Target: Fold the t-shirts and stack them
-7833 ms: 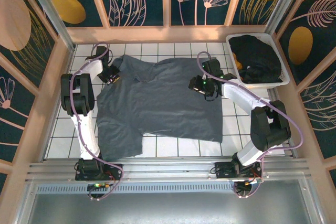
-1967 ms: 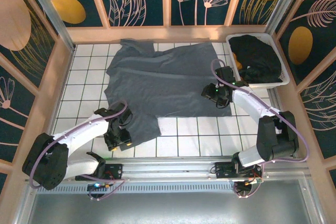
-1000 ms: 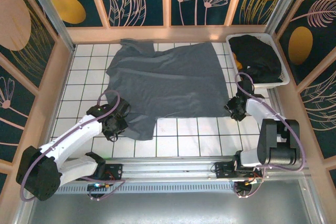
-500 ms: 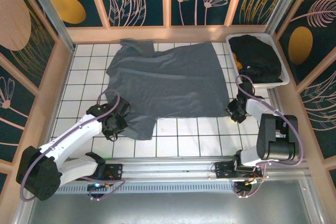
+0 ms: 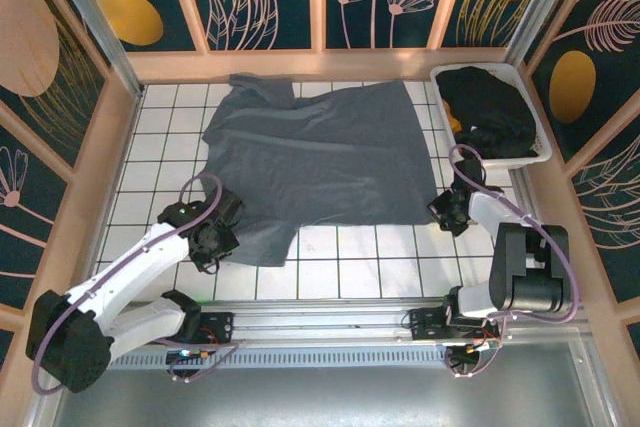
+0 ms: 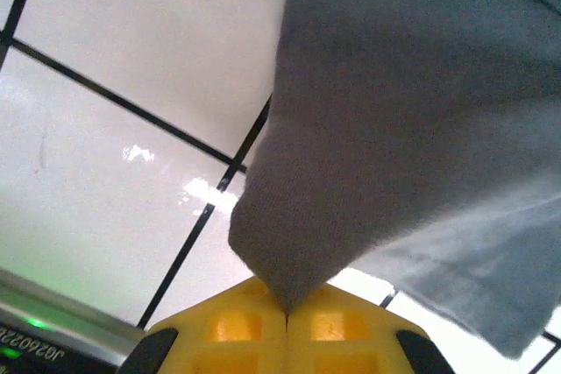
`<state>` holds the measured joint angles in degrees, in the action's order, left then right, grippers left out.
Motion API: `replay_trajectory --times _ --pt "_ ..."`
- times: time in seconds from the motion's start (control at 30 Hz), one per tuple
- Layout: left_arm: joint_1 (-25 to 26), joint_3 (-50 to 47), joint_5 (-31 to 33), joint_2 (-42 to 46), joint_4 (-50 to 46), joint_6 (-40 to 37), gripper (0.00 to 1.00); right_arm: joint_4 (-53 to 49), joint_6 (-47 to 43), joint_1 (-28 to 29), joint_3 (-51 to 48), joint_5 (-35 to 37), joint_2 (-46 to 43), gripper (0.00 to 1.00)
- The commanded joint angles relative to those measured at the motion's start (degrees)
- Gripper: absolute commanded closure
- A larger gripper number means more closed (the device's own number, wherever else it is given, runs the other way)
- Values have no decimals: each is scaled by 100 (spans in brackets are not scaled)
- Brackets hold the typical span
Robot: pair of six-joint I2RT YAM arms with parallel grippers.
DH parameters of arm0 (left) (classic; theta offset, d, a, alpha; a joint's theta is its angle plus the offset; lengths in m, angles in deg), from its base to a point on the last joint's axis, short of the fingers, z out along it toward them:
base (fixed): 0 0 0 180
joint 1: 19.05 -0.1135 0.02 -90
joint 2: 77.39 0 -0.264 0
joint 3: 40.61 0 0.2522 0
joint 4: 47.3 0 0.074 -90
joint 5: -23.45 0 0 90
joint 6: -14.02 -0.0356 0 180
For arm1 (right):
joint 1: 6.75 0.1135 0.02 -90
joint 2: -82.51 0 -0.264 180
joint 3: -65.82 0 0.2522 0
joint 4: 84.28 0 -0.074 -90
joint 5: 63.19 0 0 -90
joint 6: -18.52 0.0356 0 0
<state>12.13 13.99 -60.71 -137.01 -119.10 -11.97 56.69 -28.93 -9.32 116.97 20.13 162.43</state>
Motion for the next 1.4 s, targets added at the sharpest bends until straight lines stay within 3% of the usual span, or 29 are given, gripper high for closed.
replay_trajectory --times 0.0,0.13,0.27,0.57,0.77,0.93,1.37 --pt "7 0 -243 408 -616 354 100 -571 8 105 -100 143 -399 100" --pt "2 -297 -716 882 -753 564 100 -1051 87 304 -176 184 -845 100" --pt "2 -355 -743 1152 -856 570 100 -1298 326 584 -363 150 -1295 100" --pt "2 841 -235 415 129 323 100 -1370 440 764 -80 188 -1361 100" --pt "-132 1897 81 -661 777 33 100 -1275 433 731 529 193 -986 100" --pt "-799 2358 -255 -1372 1724 -209 100 -1055 450 635 1093 219 -442 100" --pt "-1722 3868 171 -2792 1913 -1212 100 -785 483 488 2428 496 1022 100"
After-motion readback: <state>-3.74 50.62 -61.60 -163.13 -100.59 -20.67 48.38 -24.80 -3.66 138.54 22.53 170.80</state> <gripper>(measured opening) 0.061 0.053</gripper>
